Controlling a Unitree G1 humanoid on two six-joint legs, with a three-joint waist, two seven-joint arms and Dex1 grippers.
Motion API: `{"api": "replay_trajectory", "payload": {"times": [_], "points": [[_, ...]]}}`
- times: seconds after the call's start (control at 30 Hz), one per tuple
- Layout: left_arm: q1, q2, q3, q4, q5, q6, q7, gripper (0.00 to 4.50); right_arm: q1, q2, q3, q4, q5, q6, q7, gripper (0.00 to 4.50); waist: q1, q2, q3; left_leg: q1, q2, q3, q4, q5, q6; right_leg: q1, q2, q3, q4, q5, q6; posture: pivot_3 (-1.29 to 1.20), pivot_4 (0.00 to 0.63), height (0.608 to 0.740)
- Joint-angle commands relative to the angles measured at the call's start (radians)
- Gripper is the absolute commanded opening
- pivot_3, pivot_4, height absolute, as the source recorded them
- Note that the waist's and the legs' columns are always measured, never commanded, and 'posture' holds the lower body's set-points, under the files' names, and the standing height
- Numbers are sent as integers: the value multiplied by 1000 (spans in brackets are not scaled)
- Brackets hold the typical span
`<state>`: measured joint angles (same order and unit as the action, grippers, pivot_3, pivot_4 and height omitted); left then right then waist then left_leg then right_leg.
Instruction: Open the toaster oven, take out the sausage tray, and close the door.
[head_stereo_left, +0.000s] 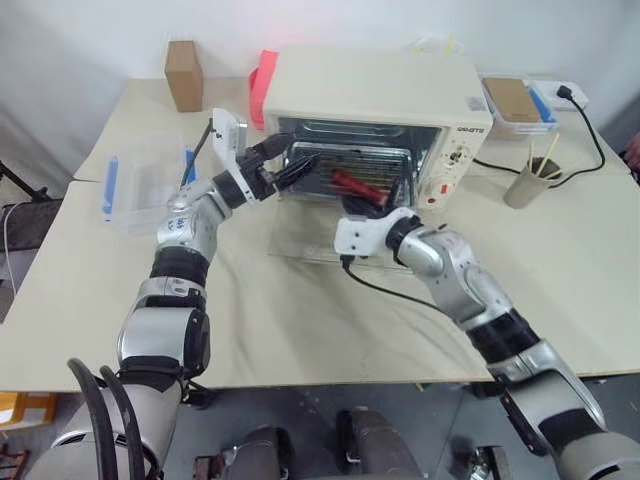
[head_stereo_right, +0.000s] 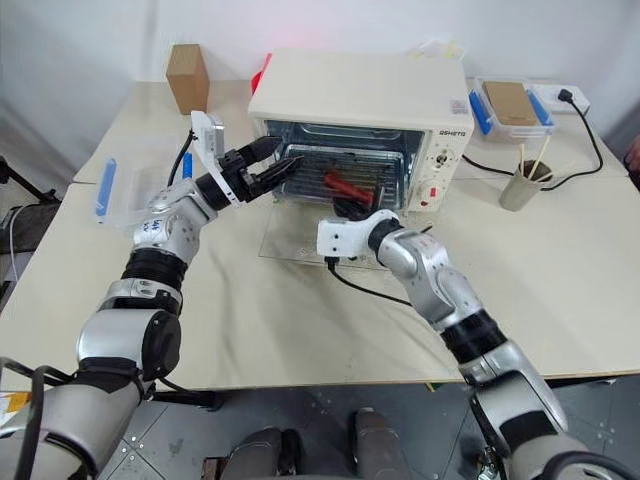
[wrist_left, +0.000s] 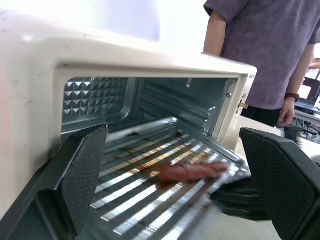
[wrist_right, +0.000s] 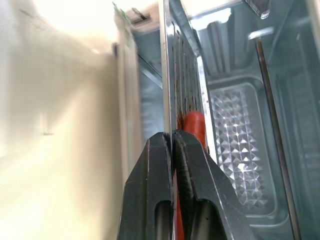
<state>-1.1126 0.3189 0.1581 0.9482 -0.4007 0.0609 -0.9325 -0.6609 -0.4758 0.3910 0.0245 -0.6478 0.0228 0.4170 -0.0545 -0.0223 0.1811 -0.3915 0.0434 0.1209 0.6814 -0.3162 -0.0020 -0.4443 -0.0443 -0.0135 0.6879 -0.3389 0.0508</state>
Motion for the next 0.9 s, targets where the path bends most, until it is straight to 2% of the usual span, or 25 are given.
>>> {"api": "replay_trajectory", "payload": {"times": [0.03, 0.23, 0.33, 0.47, 0.53, 0.63, 0.73, 0.9], "points": [[-29, 28, 26, 16, 16, -14, 10, 4500, 61, -35, -61, -175, -14, 44, 35, 17, 4, 0, 0, 0, 0, 0, 0, 0, 0, 0, 0, 0, 0, 0, 0, 0, 150, 740], [-4, 55, 25, 2, 11, 47, -56, 4500, 182, -82, -75, -319, -35, 64, 80, 17, 11, 0, 0, 0, -1, 1, 1, 0, 0, 0, 0, 1, 0, 0, 0, 0, 150, 740], [17, 85, 55, -41, -35, 166, -86, 4500, 211, -100, -84, -351, -39, 61, 101, 17, 8, 0, 0, 1, -1, 1, 1, 0, 0, 0, 1, 1, 0, 0, 0, 0, 150, 740], [54, 133, 51, -86, -24, 267, -94, 4500, 223, -107, -85, -373, -41, 60, 120, 17, 10, 0, 0, 1, -1, 1, 2, 0, 0, 0, 0, 1, 0, 0, 0, 0, 150, 740], [74, 161, 37, -116, -26, 372, -104, 4500, 233, -105, -85, -390, -32, 65, 139, 17, 12, 0, 0, 1, -1, 1, 2, 0, 0, 0, 0, 1, 1, 0, 0, 0, 150, 740], [106, 217, -4, -195, -54, 692, -121, 4500, 254, -122, -84, -425, -17, 49, 181, 17, 12, -1, 0, 1, -1, 0, 2, 0, 0, 0, 0, 1, 1, 0, 0, 0, 150, 740], [158, 250, -23, -329, -155, 1049, -151, 4500, 270, -149, -82, -460, 17, 29, 244, 17, 12, -1, 0, 1, -1, 0, 2, 0, 0, 1, 0, 2, 2, 0, 0, 0, 150, 740], [214, 209, 49, -454, -230, 1245, -45, 4500, 262, -153, -85, -473, 33, 7, 267, 17, 19, -1, 0, 1, -1, -1, 3, 0, 0, 1, 0, 2, 2, 0, 0, 0, 150, 740]]}}
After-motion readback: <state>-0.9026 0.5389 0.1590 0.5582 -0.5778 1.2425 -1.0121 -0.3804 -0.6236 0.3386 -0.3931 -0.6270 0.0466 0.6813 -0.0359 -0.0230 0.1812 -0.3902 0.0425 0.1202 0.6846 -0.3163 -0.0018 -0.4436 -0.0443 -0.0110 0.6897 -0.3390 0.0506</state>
